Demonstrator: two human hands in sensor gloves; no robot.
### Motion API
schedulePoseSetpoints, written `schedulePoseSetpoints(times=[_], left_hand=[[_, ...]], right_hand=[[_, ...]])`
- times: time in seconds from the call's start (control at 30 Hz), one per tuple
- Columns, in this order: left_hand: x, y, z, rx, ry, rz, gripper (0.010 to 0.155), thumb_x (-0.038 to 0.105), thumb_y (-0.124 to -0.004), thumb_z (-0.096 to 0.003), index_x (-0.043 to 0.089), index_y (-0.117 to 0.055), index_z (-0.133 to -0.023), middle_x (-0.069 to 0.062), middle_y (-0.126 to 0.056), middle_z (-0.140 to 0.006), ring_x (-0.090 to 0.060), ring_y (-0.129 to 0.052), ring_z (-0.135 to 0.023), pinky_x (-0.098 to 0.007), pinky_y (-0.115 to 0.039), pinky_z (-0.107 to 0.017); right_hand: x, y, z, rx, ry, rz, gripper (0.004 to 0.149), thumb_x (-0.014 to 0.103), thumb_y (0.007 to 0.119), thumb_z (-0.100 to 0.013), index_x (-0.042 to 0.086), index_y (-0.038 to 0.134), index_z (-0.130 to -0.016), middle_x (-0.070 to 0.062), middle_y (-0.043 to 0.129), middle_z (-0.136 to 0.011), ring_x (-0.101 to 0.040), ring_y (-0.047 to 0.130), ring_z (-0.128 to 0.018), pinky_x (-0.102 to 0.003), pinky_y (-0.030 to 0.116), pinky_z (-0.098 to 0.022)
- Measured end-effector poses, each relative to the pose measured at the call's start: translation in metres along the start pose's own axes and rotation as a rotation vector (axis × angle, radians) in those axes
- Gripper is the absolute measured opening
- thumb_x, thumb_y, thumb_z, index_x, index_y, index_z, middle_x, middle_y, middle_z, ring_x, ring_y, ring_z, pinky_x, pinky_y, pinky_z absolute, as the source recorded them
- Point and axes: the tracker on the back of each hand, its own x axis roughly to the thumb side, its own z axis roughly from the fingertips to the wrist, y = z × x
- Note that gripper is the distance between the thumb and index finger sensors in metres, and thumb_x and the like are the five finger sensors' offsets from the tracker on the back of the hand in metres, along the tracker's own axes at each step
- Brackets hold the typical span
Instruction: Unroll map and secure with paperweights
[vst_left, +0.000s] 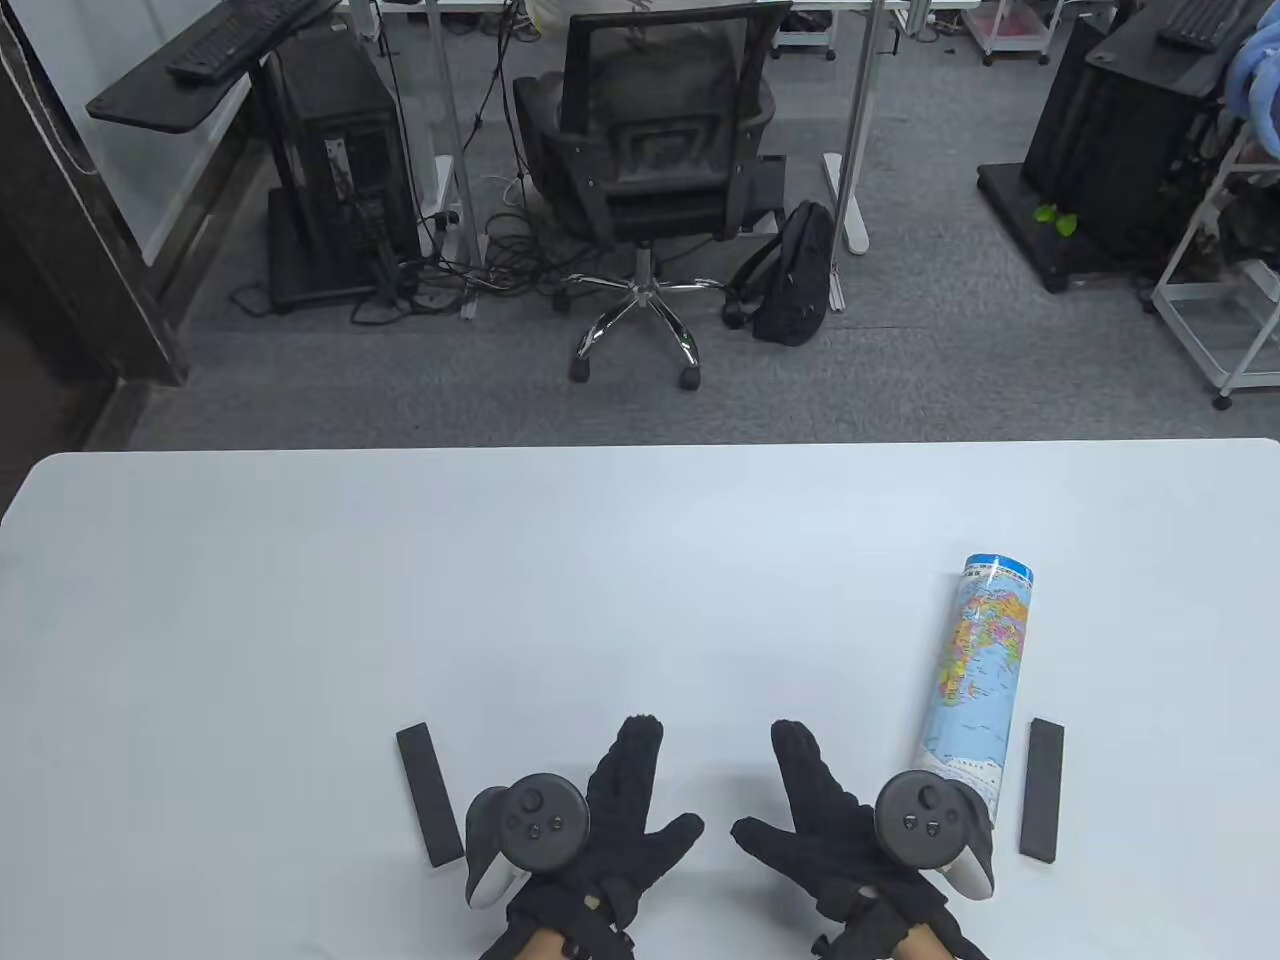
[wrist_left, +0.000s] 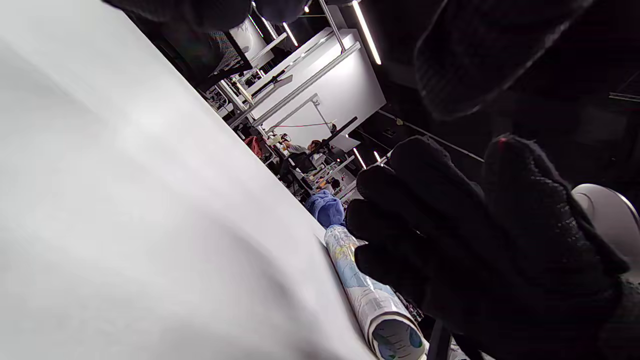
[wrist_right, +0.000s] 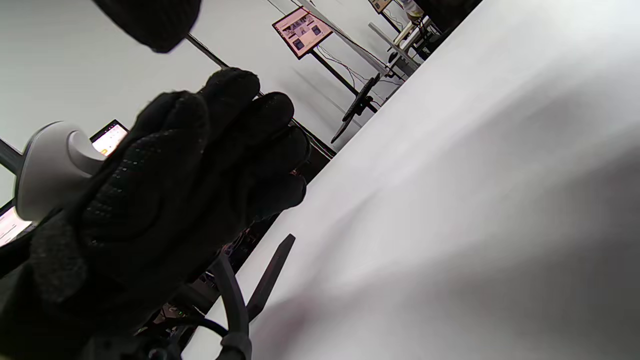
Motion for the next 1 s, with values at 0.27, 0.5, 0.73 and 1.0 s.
schedulePoseSetpoints(times=[0.27,0.5,0.73,1.0], left_hand=[[0.001,0.002,0.000,0.006,-0.006,0.015,0.087,0.052,-0.074,-0.0529,0.016,-0.018,-0.109,-0.022,-0.027,-0.113,-0.050,-0.042,-0.101,-0.065,-0.048,-0.068],[0.001,0.001,0.000,0.001,-0.024,0.019,0.087,0.053,-0.073,-0.0529,0.016,-0.018,-0.109,-0.022,-0.027,-0.113,-0.050,-0.042,-0.102,-0.065,-0.047,-0.068],[0.000,0.001,0.000,0.000,-0.014,0.018,0.087,0.053,-0.073,-0.0530,0.016,-0.017,-0.109,-0.022,-0.027,-0.113,-0.050,-0.042,-0.102,-0.065,-0.047,-0.068],[0.001,0.000,0.000,-0.004,-0.022,0.014,0.087,0.053,-0.073,-0.0529,0.016,-0.017,-0.109,-0.022,-0.027,-0.113,-0.050,-0.042,-0.102,-0.065,-0.047,-0.068]], right_hand=[[0.001,0.001,0.000,-0.002,0.007,0.020,0.085,0.044,0.074,-0.055,-0.001,0.021,-0.104,-0.039,0.021,-0.105,-0.064,0.033,-0.089,-0.073,0.036,-0.056],[0.000,0.000,0.000,-0.012,0.001,0.026,0.085,0.045,0.074,-0.055,-0.001,0.021,-0.104,-0.039,0.020,-0.105,-0.064,0.032,-0.089,-0.074,0.035,-0.056],[0.000,0.001,0.000,-0.010,0.004,0.027,0.085,0.045,0.073,-0.056,-0.001,0.021,-0.104,-0.039,0.019,-0.104,-0.064,0.031,-0.089,-0.074,0.034,-0.056],[0.017,-0.008,0.006,-0.047,-0.038,0.084,0.085,0.046,0.072,-0.056,-0.002,0.021,-0.104,-0.040,0.019,-0.104,-0.065,0.032,-0.089,-0.074,0.035,-0.056]])
